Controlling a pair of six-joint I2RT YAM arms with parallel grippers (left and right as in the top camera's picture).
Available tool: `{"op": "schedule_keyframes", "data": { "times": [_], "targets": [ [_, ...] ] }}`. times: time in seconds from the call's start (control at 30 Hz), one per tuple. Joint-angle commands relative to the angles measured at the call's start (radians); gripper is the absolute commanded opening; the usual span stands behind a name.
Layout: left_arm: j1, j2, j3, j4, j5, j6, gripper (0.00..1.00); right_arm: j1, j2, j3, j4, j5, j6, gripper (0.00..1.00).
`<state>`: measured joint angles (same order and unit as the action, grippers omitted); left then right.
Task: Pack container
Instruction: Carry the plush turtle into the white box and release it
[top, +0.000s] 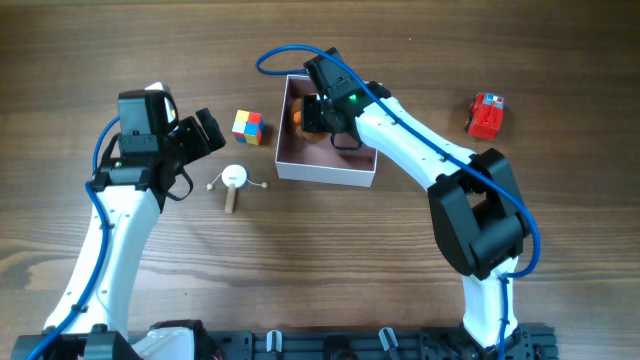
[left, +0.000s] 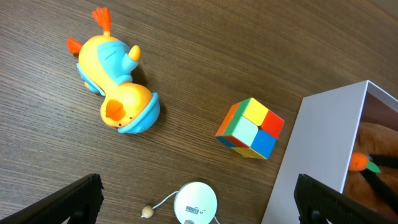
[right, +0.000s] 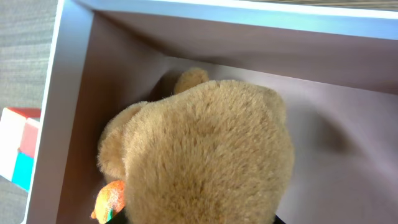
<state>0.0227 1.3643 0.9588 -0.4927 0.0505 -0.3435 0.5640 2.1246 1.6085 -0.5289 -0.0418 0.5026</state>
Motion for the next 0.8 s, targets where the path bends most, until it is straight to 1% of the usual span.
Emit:
{"op": "schedule_keyframes", "data": {
  "times": [0.0,0.03,0.07,0.13,0.23,0.33,0.47,0.53,0.63,0.77],
  "targets": [
    [0.008,0.005,0.020,0.003,-0.006,-0.002,1.00,0.000,0.009,0.001,0.008,-0.030,-0.058,0.37],
    [0.008,0.005,0.020,0.003,-0.006,-0.002,1.00,-0.001,0.009,0.002,0.005,-0.031,-0.059,0.48],
    [0.008,0.005,0.020,0.003,-0.006,-0.002,1.00,-0.002,0.009,0.002,0.001,-0.033,-0.066,0.50],
    [0.008,0.005,0.020,0.003,-0.006,-0.002,1.00,-0.002,0.006,0.002,-0.003,-0.048,-0.104,0.50],
    [0.008,0.005,0.020,0.003,-0.006,-0.002,1.00,-0.002,-0.008,0.002,-0.008,-0.057,-0.145,0.57],
    [0.008,0.005,0.020,0.002,-0.006,-0.002,1.00,-0.003,-0.039,0.002,-0.011,-0.043,-0.188,0.58],
    [0.008,0.005,0.020,0.002,-0.006,-0.002,1.00,-0.006,-0.143,0.002,-0.015,0.019,-0.191,0.68],
    [0.008,0.005,0.020,0.003,-0.006,-0.002,1.00,-0.008,-0.188,0.002,-0.017,0.018,-0.206,0.71],
    [0.008,0.005,0.020,0.003,-0.006,-0.002,1.00,-0.008,-0.252,0.002,-0.031,0.019,-0.241,0.74],
    [0.008,0.005,0.020,0.003,-0.006,-0.002,1.00,-0.008,-0.265,0.001,-0.053,0.019,-0.238,0.75]
  ]
}}
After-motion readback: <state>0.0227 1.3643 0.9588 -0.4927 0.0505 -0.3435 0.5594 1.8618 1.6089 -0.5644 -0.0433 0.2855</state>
